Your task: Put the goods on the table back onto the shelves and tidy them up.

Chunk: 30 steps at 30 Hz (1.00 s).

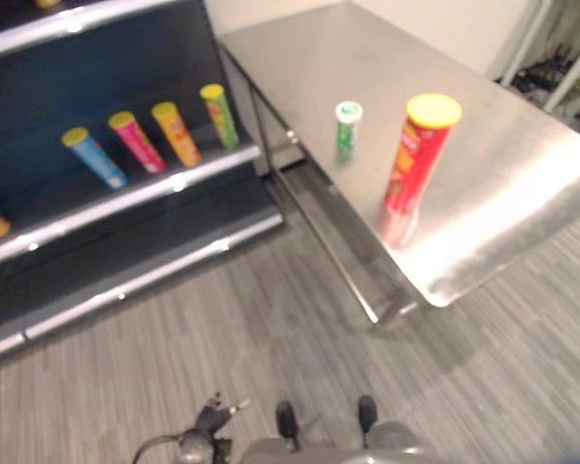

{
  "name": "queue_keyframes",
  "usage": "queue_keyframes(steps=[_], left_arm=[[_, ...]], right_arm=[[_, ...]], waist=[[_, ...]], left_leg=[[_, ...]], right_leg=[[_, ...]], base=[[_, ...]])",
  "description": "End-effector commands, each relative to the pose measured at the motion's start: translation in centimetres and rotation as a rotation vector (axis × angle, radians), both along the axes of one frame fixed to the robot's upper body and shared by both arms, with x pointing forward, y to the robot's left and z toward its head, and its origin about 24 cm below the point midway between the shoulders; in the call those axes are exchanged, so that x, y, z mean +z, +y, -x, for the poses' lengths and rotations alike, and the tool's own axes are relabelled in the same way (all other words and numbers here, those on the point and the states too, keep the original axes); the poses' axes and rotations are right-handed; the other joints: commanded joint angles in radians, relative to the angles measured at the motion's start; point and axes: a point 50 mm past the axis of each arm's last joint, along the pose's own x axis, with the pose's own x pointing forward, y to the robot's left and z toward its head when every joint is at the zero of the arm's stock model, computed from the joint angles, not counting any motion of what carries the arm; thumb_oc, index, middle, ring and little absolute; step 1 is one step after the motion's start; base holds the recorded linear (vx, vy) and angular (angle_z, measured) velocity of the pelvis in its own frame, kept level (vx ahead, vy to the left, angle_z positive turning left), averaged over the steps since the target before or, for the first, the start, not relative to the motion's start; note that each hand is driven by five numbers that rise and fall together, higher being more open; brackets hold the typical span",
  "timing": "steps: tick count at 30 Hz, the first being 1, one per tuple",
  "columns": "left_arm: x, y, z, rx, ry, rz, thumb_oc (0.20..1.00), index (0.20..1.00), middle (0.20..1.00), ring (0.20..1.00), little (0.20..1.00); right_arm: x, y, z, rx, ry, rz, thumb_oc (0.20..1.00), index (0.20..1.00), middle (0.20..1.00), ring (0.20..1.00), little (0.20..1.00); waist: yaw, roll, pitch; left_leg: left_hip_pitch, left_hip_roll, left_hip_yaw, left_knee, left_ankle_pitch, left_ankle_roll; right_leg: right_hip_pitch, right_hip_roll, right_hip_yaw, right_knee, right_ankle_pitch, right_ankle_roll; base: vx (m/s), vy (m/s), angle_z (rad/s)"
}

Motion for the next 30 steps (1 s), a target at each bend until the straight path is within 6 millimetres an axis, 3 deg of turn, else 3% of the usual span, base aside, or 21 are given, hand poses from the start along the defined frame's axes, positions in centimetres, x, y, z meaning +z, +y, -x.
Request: queue_keyframes(steps=[1,8,17,23,30], left_arm=[[1.0,2.1,-1.4,-0.05,-0.06,-0.059,1.0,1.0,1.0,1.0,1.0],[0.8,1.9,-0.6,-0.059,-0.046,-0.039,1.0,1.0,1.0,1.0,1.0],[0.5,1.5,0.1,-0.05,-0.032,-0.021,1.0,1.0,1.0,1.0,1.0],[0.5,1.4,0.2,-0.083,-0.026,-0.014,1.0,1.0,1.0,1.0,1.0],[0.4,1.2,-0.1,-0.088,-0.029,-0.015,1.0,1.0,1.0,1.0,1.0]], right_arm=[[4.2,3.4,-1.9,0.192,-0.002,0.18,1.0,1.0,1.0,1.0,1.0],[6.2,6.4,-4.1,0.38,0.089,0.267,1.0,1.0,1.0,1.0,1.0],[8.2,8.6,-4.7,0.532,0.072,0.267,1.0,1.0,1.0,1.0,1.0],[7.7,10.2,-5.6,0.591,0.298,0.438,1.0,1.0,1.0,1.0,1.0],[7.0,12.1,-6.9,0.551,0.423,0.646,1.0,1.0,1.0,1.0,1.0]], waist=[[0.056,-0.055,-0.025],[0.073,-0.06,-0.026],[0.088,-0.064,-0.038],[0.097,-0.077,-0.046],[0.101,-0.085,-0.044]], left_leg=[[0.046,0.068,0.048,0.088,-0.106,-0.119],[0.045,0.077,0.04,0.08,-0.091,-0.129],[0.043,0.081,0.028,0.071,-0.082,-0.137],[0.043,0.085,0.025,0.066,-0.076,-0.142],[0.041,0.087,0.022,0.062,-0.072,-0.146]], right_leg=[[0.019,-0.058,-0.03,0.111,-0.139,0.091],[0.029,-0.052,-0.053,0.108,-0.142,0.087],[0.043,-0.052,-0.071,0.104,-0.144,0.086],[0.047,-0.053,-0.087,0.105,-0.142,0.087],[0.049,-0.055,-0.093,0.103,-0.14,0.088]], base=[[-0.01,-0.057,0.09],[-0.01,-0.03,0.09],[0.0,-0.013,0.06],[0.01,-0.003,0.04],[0.0,0.002,0.01]])
